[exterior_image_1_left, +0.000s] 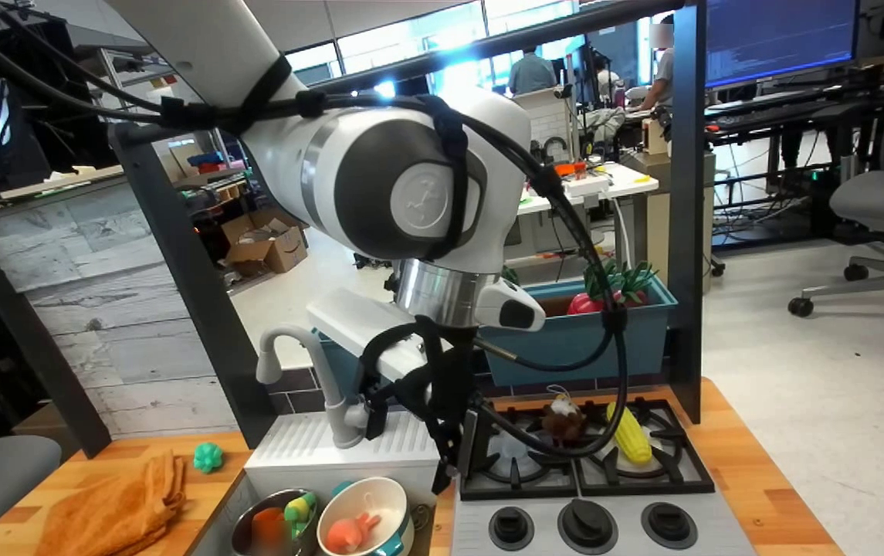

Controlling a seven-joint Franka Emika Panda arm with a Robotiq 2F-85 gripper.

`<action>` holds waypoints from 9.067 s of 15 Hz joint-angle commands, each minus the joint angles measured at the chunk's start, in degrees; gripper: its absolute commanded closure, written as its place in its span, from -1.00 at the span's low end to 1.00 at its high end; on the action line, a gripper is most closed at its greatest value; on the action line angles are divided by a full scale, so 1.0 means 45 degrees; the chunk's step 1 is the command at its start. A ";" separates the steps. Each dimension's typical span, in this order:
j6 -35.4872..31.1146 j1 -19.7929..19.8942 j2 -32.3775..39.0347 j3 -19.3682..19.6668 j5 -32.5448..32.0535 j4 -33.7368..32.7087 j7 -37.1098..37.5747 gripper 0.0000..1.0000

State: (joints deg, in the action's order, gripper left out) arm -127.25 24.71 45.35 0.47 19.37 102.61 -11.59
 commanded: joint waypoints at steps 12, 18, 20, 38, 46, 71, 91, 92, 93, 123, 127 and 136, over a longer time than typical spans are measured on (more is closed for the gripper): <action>-0.3222 -0.4848 0.1807 0.0371 -0.2345 -0.1031 0.3088 -0.44; -0.4046 -0.5899 0.3124 0.1346 -0.3426 -0.2205 0.4626 -0.13; -0.3978 -0.5660 0.3636 0.1253 -0.3320 -0.2601 0.4601 -0.43; -0.4095 -0.4479 0.5078 0.0260 -0.2722 -0.3362 0.4219 0.27; -0.3902 -0.4367 0.5928 0.0127 -0.2699 -0.3767 0.4210 -0.98; -0.7857 -0.0318 0.1066 -0.0607 0.0019 -0.0019 0.3403 0.94; -0.3725 0.0370 -0.0054 -0.0891 0.1041 0.0778 0.1779 -1.00; -0.3739 0.0338 -0.0079 -0.0859 0.1053 0.0774 0.1787 -1.00; -0.3752 0.0312 -0.0011 -0.0838 0.1047 0.0721 0.1796 -1.00; -0.8328 -0.4690 0.3542 -0.1715 -0.2713 0.0639 0.3501 -0.72; -1.0029 -0.2232 0.4624 -0.3134 -0.2201 -0.0573 0.2133 -1.00; -1.0229 -0.1109 0.5118 -0.3630 -0.2464 -0.1160 0.1450 -0.86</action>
State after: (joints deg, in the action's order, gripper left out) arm -173.39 19.82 68.26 -15.93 8.27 97.61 -5.10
